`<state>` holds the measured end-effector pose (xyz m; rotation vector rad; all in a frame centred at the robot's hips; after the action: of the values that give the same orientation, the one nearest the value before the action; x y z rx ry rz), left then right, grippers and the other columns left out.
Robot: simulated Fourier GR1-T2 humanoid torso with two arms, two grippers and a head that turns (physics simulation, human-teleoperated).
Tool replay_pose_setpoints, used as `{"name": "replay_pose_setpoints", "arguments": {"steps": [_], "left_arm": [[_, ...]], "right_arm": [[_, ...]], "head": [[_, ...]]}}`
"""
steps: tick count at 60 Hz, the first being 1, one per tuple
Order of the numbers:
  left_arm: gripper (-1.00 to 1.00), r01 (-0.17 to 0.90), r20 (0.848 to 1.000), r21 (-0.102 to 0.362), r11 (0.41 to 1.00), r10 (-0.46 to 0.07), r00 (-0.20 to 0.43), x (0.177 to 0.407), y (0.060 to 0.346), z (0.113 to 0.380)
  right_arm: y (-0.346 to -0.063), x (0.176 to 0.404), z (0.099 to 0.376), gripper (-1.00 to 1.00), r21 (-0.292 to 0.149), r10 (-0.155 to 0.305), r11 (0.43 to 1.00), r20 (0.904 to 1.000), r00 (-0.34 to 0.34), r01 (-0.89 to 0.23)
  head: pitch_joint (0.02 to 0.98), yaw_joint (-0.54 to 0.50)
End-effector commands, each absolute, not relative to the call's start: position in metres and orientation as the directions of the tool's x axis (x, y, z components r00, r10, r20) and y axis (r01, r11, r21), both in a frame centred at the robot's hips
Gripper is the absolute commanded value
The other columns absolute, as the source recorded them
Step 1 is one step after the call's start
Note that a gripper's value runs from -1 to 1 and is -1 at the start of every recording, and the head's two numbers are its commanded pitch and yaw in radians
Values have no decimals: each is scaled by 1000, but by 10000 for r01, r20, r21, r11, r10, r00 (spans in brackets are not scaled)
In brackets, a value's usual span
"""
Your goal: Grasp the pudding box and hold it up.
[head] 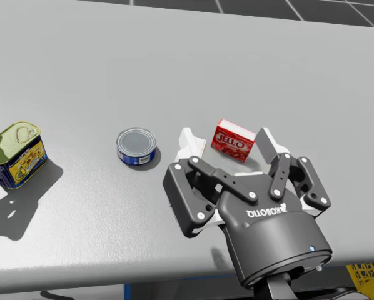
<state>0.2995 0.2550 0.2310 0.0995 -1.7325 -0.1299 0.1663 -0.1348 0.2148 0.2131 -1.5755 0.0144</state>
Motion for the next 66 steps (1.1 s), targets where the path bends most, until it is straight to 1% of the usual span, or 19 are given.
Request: {"name": "replay_pose_setpoints", "arguments": {"steps": [1,10,12,15,18,21,24,29,31,35,38,40,42,55,59,60,63,66], "left_arm": [[-1000,54,9761,1452,9894,-1424,-1645,300,255,231],[-1000,19,9757,1467,9892,-1444,-1649,300,255,230],[-1000,12,9756,1466,9892,-1444,-1651,300,255,230],[-1000,0,9755,1472,9891,-1452,-1655,300,255,230],[-1000,-6,9755,1467,9892,-1447,-1658,300,255,230],[-1000,-14,9755,1465,9892,-1447,-1660,299,255,230],[-1000,-25,9753,1467,9892,-1451,-1663,300,255,230],[-1000,-34,9753,1471,9891,-1456,-1661,300,255,230],[-1000,-33,9753,1474,9891,-1459,-1658,300,255,230],[-1000,-24,9753,1474,9891,-1458,-1659,300,255,230],[-1000,-20,9752,1480,9890,-1463,-1658,300,255,230],[-1000,-18,9753,1478,9890,-1460,-1658,300,255,230],[-1000,-18,9753,1476,9890,-1459,-1660,300,255,230],[-1000,6,9755,1478,9890,-1456,-1652,300,254,230],[-1000,17,9756,1480,9890,-1457,-1643,300,254,230],[-1000,18,9756,1484,9889,-1462,-1639,300,254,230],[-1000,23,9757,1487,9889,-1464,-1632,300,254,230],[-1000,27,9758,1490,9888,-1465,-1625,300,254,230]], "right_arm": [[-121,150,194,-1000,1682,-1578,9729,9845,761,-1589],[-112,148,181,-1000,1692,-1537,9790,9791,1335,-1135],[-110,149,177,-1000,1597,-1443,9816,9795,1405,-1048],[-108,150,172,-1000,1532,-1375,9840,9774,1604,-906],[-107,153,167,-1000,1334,-1200,9886,9780,1709,-695],[-106,155,164,-1000,1320,-1186,9897,9729,1985,-554],[-104,158,161,-1000,1194,-1101,9923,9724,2055,-335],[-101,165,155,-1000,974,-952,9952,9677,2336,22],[-100,168,152,-1000,813,-829,9966,9694,2310,166],[-98,173,148,-1000,757,-796,9968,9654,2483,253],[-95,179,142,-1000,581,-650,9977,9690,2385,359],[-94,182,140,-1000,558,-647,9975,9657,2514,422],[-93,186,138,-1000,482,-577,9979,9651,2554,432],[-91,205,128,-1000,265,-462,9969,9603,2753,746],[-91,208,127,-1000,175,-398,9964,9608,2744,834],[-91,210,126,-1000,203,-439,9961,9582,2827,861],[-91,211,126,-1000,145,-395,9958,9590,2806,906],[-92,212,126,-1000,107,-367,9957,9576,2856,920]], "head": [[866,-186],[867,-185],[868,-185],[868,-184],[868,-183],[869,-184],[869,-183],[870,-182],[869,-182],[869,-181],[870,-181],[870,-180],[870,-180],[869,-179],[868,-179],[867,-180],[866,-180],[864,-180]]}}
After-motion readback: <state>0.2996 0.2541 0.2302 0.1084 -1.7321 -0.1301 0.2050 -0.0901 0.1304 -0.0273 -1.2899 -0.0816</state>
